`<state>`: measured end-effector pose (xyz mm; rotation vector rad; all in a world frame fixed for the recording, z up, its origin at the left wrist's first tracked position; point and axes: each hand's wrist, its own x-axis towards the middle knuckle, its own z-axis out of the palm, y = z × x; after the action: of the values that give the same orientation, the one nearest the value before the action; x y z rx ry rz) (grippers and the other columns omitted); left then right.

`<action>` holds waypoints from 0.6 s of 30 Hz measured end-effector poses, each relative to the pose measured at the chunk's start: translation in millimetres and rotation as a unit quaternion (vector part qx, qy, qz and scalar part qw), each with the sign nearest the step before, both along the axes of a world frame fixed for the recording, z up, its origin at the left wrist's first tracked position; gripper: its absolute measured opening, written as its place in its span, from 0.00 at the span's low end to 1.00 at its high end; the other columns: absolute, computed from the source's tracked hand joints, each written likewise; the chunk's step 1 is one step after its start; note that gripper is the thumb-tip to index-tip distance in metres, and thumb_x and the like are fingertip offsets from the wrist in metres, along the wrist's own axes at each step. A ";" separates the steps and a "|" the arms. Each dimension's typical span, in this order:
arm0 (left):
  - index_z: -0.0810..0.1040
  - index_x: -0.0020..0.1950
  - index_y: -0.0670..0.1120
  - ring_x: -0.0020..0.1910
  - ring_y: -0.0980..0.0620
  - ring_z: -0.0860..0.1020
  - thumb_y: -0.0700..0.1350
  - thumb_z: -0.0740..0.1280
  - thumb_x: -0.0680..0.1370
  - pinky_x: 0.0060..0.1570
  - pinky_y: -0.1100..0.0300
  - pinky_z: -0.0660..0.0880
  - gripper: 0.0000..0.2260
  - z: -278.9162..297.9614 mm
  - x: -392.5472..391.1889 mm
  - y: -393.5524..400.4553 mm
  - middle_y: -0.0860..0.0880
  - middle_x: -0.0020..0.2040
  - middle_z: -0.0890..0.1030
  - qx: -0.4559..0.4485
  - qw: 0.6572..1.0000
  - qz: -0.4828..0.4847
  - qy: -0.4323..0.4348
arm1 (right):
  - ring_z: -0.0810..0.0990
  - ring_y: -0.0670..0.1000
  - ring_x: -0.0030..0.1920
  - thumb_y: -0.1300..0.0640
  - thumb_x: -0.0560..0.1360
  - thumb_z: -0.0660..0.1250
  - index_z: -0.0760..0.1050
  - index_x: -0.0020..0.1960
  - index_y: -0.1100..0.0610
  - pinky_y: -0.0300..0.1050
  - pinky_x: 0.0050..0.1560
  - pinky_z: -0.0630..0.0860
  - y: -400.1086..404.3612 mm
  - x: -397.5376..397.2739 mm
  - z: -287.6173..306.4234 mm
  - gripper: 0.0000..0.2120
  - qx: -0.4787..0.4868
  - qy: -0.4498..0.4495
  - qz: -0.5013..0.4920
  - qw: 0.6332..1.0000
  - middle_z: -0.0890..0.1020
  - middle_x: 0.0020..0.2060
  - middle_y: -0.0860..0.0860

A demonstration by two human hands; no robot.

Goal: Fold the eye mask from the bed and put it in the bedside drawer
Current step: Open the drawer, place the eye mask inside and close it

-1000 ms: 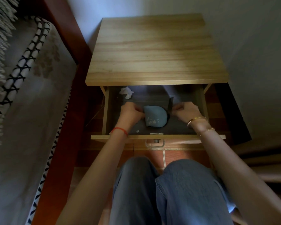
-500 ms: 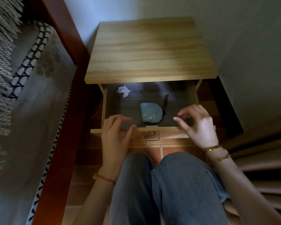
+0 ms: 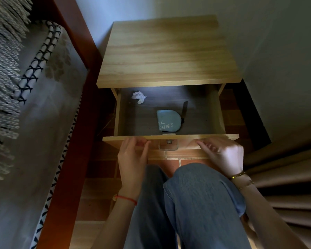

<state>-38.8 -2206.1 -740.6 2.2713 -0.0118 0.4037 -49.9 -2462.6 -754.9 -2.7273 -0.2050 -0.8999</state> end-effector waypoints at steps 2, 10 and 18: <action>0.79 0.45 0.45 0.44 0.55 0.77 0.42 0.71 0.75 0.45 0.64 0.75 0.02 -1.4 0.4 -0.6 0.50 0.43 0.79 0.003 1.000 0.004 -0.003 | 0.80 0.49 0.29 0.45 0.74 0.69 0.80 0.34 0.52 0.41 0.23 0.70 1.2 0.6 -2.0 0.14 0.006 -0.002 -0.010 1.000 0.82 0.28 0.48; 0.81 0.43 0.44 0.41 0.56 0.78 0.40 0.72 0.74 0.44 0.69 0.75 0.02 -4.3 1.4 0.8 0.50 0.42 0.80 -0.005 1.000 0.009 -0.029 | 0.81 0.49 0.29 0.46 0.73 0.70 0.80 0.33 0.53 0.40 0.25 0.71 -0.8 2.9 -8.2 0.14 0.011 -0.012 -0.020 1.000 0.83 0.29 0.48; 0.80 0.44 0.45 0.43 0.59 0.77 0.41 0.71 0.75 0.47 0.73 0.71 0.01 2.2 10.1 -0.4 0.51 0.43 0.80 -0.003 0.998 0.014 -0.057 | 0.80 0.47 0.30 0.45 0.73 0.70 0.81 0.34 0.53 0.39 0.27 0.71 2.3 12.5 1.6 0.14 0.047 -0.030 -0.037 0.998 0.83 0.30 0.48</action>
<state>-28.7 -2206.5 -738.4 2.2416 -0.0372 0.5472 -37.4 -2460.3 -753.4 -2.6385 -0.0724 -0.9877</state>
